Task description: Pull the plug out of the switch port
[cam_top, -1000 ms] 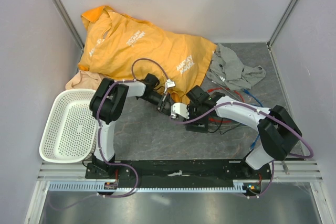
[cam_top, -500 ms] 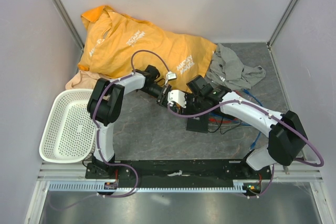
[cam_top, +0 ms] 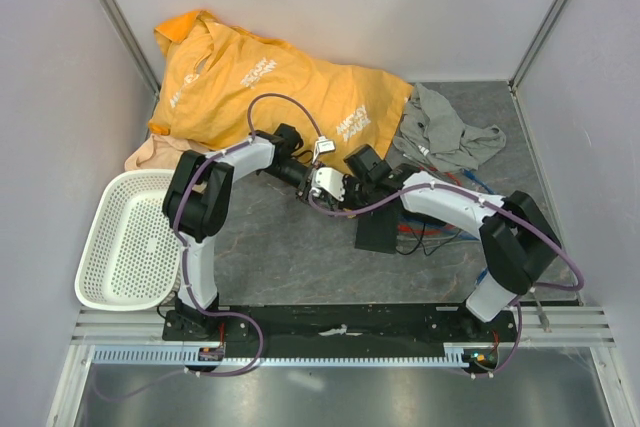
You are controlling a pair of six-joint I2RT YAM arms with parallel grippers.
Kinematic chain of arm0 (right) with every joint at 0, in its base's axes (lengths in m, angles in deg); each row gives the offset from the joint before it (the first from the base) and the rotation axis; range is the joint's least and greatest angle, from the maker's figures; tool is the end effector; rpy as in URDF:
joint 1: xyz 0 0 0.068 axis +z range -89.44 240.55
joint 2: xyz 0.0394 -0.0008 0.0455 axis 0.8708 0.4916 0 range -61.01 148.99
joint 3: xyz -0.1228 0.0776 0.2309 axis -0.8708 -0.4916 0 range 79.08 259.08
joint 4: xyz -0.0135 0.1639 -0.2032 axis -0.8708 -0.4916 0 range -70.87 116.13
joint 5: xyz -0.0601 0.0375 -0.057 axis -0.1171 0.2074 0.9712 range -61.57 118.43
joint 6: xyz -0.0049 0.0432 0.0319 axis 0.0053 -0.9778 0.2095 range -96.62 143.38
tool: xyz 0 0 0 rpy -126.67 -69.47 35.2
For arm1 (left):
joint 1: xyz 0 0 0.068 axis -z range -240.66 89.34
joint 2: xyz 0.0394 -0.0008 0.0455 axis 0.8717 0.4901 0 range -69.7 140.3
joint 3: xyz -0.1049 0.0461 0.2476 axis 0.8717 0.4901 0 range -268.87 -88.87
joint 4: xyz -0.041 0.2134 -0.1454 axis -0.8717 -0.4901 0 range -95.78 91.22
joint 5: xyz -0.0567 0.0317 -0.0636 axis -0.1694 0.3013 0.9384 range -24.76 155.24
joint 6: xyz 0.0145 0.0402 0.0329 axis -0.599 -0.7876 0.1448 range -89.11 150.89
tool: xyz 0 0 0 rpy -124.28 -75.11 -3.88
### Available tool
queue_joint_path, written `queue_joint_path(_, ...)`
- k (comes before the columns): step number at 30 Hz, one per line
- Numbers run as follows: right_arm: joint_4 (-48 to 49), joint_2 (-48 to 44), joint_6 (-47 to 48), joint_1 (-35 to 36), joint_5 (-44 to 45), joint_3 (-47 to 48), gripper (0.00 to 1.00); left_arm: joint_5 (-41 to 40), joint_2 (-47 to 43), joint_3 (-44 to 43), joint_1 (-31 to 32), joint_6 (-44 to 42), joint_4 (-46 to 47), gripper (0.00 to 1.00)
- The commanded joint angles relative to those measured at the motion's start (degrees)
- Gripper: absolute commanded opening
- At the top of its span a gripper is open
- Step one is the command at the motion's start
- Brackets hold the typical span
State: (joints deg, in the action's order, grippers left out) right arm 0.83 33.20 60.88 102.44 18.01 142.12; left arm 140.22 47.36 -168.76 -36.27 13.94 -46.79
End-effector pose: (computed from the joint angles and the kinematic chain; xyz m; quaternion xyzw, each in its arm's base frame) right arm 0.2490 0.2321 0.2105 -0.6292 0.7170 0.0978 0.2837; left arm 0.3307 -0.1875 0.1655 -0.3038 -0.7327 0.6089 0.0061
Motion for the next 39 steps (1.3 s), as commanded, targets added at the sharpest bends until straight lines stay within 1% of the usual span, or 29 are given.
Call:
queue_joint_path(1, -1.67, -4.46, 0.12, -2.33, 2.33, 4.71, 0.0, -3.87, -2.18, -0.87, -1.09, -2.83, -1.47, 0.27)
queue_joint_path(2, -2.55, -5.52, 0.03, -4.17, 2.42, 5.24, 0.0, -4.22, -2.18, -1.13, -1.61, -2.48, -1.47, 0.37)
queue_joint_path(4, -4.31, -8.94, -0.84, -6.72, 2.77, 6.82, 0.0, -4.41, -2.36, -0.96, -2.4, -2.04, -1.47, 0.45)
queue_joint_path(5, -4.67, -9.92, -1.37, -9.52, 2.94, 7.52, 0.01, -4.32, -2.53, -1.05, -2.67, -1.86, -1.39, 0.5)
queue_joint_path(6, -5.28, -10.8, -1.72, -11.02, 3.12, 9.18, 0.0, -4.23, -2.62, -1.14, -2.76, -1.68, -1.3, 0.58)
queue_joint_path(9, -6.95, -13.0, -3.13, -16.65, 4.26, 13.4, 0.0, -2.13, -2.01, -0.96, -2.94, -0.98, -1.3, 0.59)
queue_joint_path(10, -7.39, -13.7, -3.3, -18.75, 4.7, 14.29, 0.0, -1.16, -1.22, -0.53, -2.76, -0.81, -1.3, 0.67)
queue_joint_path(15, -4.33, -15.63, -3.48, -23.51, 11.8, 16.67, 0.0, 0.17, 1.16, -0.78, -2.5, -0.19, -1.3, 0.65)
queue_joint_path(16, -3.8, -15.9, -4.18, -25.96, 13.39, 16.76, 0.0, 0.25, 1.25, -1.13, -2.5, -0.1, -1.3, 0.65)
queue_joint_path(18, -2.92, -16.69, -4.19, -28.52, 14.45, 17.72, 0.0, 0.52, 1.51, -1.4, -2.32, 0.16, -1.3, 0.64)
queue_joint_path(19, -2.74, -16.87, -4.1, -30.97, 15.15, 18.25, 0.0, 0.6, 1.51, -1.57, -2.32, 0.16, -1.3, 0.64)
queue_joint_path(23, -1.86, -17.84, -4.88, -37.66, 14.9, 23.5, 0.0, 0.43, 2.21, -1.31, -2.15, 0.08, -1.3, 0.63)
queue_joint_path(28, -1.51, -15.38, -5.33, -45.39, 13.75, 31.77, 0.0, 0.08, 3.18, -0.7, -1.71, -0.36, -1.3, 0.62)
queue_joint_path(29, -1.51, -14.77, -5.24, -46.27, 13.41, 34.57, 0.0, 0.08, 3.18, -0.7, -1.62, -0.36, -1.3, 0.62)
queue_joint_path(32, -1.51, -12.04, -2.7, -48.48, 13.93, 38.54, 0.0, 0.16, 3.35, -0.96, -1.18, -0.45, -1.3, 0.61)
queue_joint_path(34, -0.89, -10.02, 0.2, -49.36, 16.81, 39.61, 0.0, 0.17, 3.44, -1.14, -1.0, -0.36, -1.21, 0.61)
queue_joint_path(36, 0.07, -7.57, 1.09, -50.06, 19.1, 40.31, 0.0, 0.17, 3.36, -0.88, -0.74, -0.36, -1.3, 0.61)
queue_joint_path(39, 0.6, -5.37, 1.09, -52.34, 18.68, 39.61, 0.0, -0.1, 3.0, -0.52, -0.56, -0.71, -1.3, 0.61)
